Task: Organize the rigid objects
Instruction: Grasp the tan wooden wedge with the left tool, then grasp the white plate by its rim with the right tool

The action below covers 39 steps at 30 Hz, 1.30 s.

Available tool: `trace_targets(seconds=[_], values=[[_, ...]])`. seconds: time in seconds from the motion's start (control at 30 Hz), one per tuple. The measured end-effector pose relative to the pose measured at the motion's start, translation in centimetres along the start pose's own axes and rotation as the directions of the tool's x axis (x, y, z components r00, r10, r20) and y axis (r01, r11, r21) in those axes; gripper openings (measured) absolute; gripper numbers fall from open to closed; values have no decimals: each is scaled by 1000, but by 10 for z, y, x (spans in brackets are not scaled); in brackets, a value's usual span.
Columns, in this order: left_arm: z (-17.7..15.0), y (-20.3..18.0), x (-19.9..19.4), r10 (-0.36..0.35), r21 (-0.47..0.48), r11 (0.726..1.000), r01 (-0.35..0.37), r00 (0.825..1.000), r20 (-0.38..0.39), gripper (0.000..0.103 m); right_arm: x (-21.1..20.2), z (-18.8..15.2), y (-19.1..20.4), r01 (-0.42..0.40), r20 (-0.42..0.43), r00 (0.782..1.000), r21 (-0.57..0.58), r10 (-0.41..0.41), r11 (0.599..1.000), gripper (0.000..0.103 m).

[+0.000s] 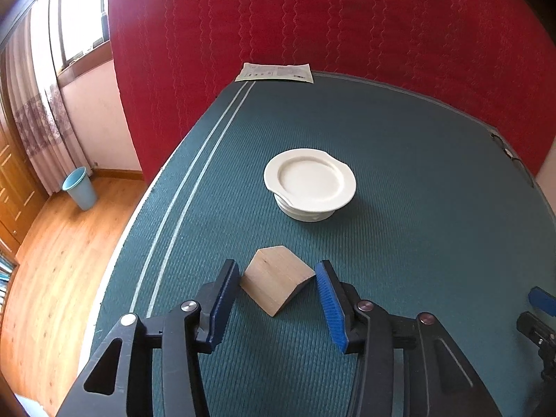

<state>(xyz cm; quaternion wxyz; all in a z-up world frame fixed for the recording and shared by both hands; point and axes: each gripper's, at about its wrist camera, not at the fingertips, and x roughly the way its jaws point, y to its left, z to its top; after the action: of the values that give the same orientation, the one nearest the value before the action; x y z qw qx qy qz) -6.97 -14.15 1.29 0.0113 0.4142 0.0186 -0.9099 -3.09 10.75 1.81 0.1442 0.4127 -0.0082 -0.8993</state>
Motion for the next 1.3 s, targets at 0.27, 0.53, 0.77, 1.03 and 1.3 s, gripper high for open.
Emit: trace_targets(seconds=[0.27, 0.53, 0.77, 1.03, 1.3], values=[[-3, 3, -3, 14, -19, 1000, -14, 999, 29, 45, 20, 30, 38, -78, -4, 997, -80, 78, 994, 69], [-3, 16, -11, 46, -104, 994, -38, 996, 75, 43, 50, 74, 79, -190, -10, 982, -121, 190, 974, 69], [-3, 21, -13, 70, -133, 989, -58, 994, 87, 42, 95, 112, 118, -277, -85, 960, -175, 266, 945, 69], [-2, 27, -11, 73, -166, 984, -58, 994, 83, 42, 134, 132, 155, -317, -153, 946, -258, 285, 913, 69], [-2, 30, -11, 74, -167, 984, -60, 994, 82, 42, 156, 136, 166, -296, -161, 953, -302, 257, 906, 69]])
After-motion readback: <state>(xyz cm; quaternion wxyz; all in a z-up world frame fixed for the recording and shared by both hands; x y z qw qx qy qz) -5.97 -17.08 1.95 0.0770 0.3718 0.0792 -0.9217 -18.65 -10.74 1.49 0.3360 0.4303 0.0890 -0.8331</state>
